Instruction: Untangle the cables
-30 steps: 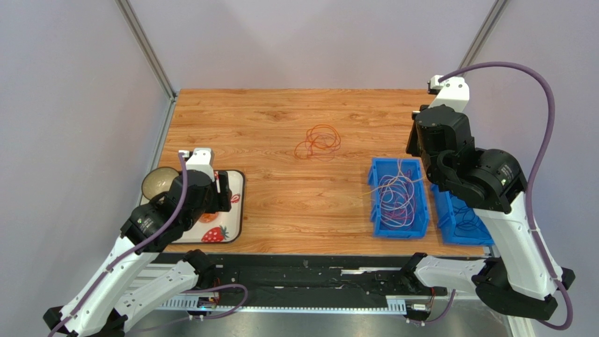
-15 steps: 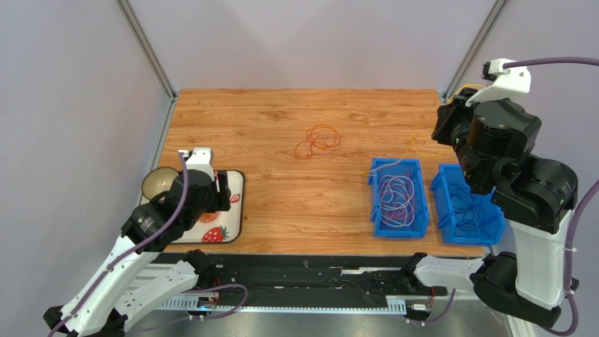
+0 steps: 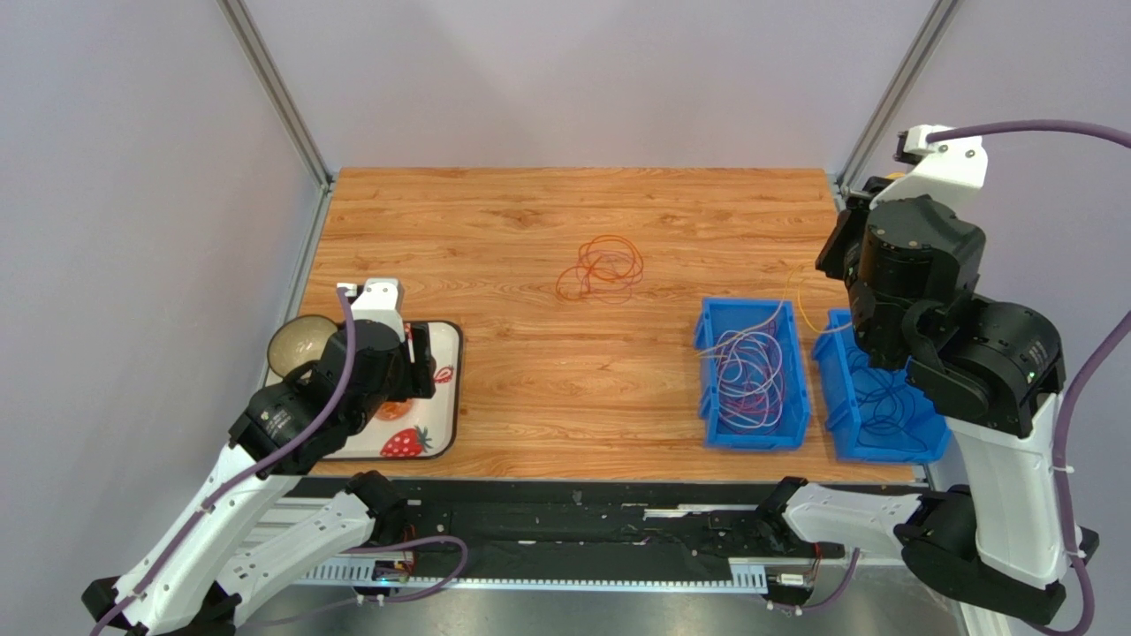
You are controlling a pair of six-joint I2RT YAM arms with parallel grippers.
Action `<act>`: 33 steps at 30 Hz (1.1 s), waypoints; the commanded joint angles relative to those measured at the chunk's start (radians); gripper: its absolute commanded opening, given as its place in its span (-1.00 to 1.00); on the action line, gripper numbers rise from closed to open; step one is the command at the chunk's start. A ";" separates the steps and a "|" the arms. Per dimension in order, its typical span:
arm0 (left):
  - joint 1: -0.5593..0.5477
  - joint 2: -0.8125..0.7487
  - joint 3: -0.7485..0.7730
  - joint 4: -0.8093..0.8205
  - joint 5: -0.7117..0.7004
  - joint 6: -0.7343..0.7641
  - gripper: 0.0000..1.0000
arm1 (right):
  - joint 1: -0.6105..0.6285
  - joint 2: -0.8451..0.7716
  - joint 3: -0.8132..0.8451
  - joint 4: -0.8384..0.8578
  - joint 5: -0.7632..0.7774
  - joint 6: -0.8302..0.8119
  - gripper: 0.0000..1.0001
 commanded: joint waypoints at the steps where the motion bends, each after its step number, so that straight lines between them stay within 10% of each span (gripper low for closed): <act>1: 0.001 0.005 -0.004 0.015 -0.009 -0.003 0.43 | -0.005 -0.028 -0.051 0.027 0.080 0.006 -1.00; 33: 0.000 0.017 -0.003 0.012 -0.010 -0.009 0.43 | -0.187 -0.128 -0.626 0.178 -0.327 0.121 -1.00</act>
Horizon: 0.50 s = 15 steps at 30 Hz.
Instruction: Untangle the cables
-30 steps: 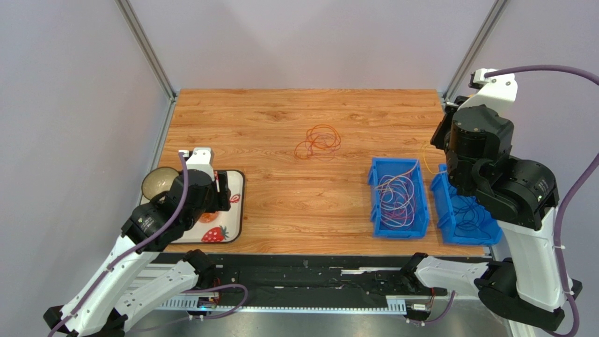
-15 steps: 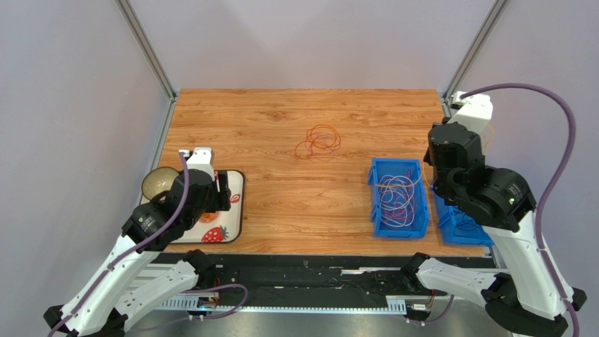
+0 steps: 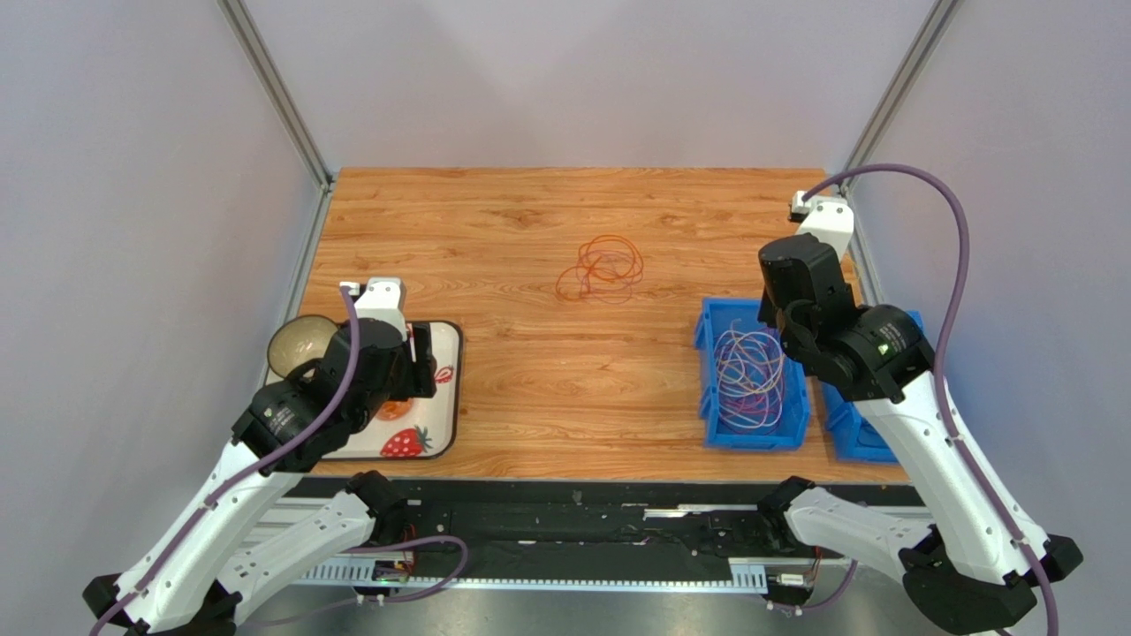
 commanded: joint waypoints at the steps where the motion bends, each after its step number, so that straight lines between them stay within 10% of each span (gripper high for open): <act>1: 0.001 0.004 -0.003 0.012 -0.010 -0.007 0.43 | -0.035 -0.016 -0.057 0.102 -0.118 0.033 -1.00; 15: 0.001 -0.013 -0.004 0.015 -0.007 -0.004 0.43 | -0.206 0.002 -0.263 0.294 -0.479 0.053 -1.00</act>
